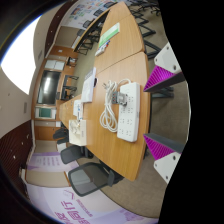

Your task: Unplug charger

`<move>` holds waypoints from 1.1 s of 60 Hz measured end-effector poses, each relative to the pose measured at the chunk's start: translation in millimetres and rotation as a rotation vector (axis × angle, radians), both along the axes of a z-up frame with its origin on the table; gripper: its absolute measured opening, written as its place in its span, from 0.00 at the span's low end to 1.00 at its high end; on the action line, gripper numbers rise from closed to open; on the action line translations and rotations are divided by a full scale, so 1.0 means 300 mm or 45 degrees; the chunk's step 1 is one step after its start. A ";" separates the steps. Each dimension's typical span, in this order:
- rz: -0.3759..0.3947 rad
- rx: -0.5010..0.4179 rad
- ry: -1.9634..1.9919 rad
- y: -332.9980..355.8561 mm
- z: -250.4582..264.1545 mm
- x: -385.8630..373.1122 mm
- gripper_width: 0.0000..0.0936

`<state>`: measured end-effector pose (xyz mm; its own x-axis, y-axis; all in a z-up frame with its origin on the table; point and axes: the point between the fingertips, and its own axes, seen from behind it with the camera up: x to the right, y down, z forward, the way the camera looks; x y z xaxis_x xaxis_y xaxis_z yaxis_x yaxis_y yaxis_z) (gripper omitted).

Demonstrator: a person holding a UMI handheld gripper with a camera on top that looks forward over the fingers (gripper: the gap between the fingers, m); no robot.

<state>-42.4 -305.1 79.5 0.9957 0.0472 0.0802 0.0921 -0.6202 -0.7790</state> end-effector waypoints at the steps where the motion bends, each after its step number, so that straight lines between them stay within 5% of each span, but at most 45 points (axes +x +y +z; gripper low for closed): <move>1: -0.011 0.008 -0.003 0.027 -0.007 0.017 0.91; 21: -0.090 0.113 0.021 0.509 -0.150 0.177 0.87; 27: -0.060 0.111 0.065 0.567 -0.191 0.156 0.66; 30: -0.063 0.127 0.077 0.582 -0.189 0.155 0.41; 45: -0.100 0.099 0.092 0.583 -0.177 0.160 0.25; 55: -0.052 0.675 0.024 0.671 0.560 0.215 0.25; 61: -0.069 0.753 0.049 0.706 0.703 0.323 0.25; 66: -0.130 0.679 0.035 0.747 0.675 0.449 0.25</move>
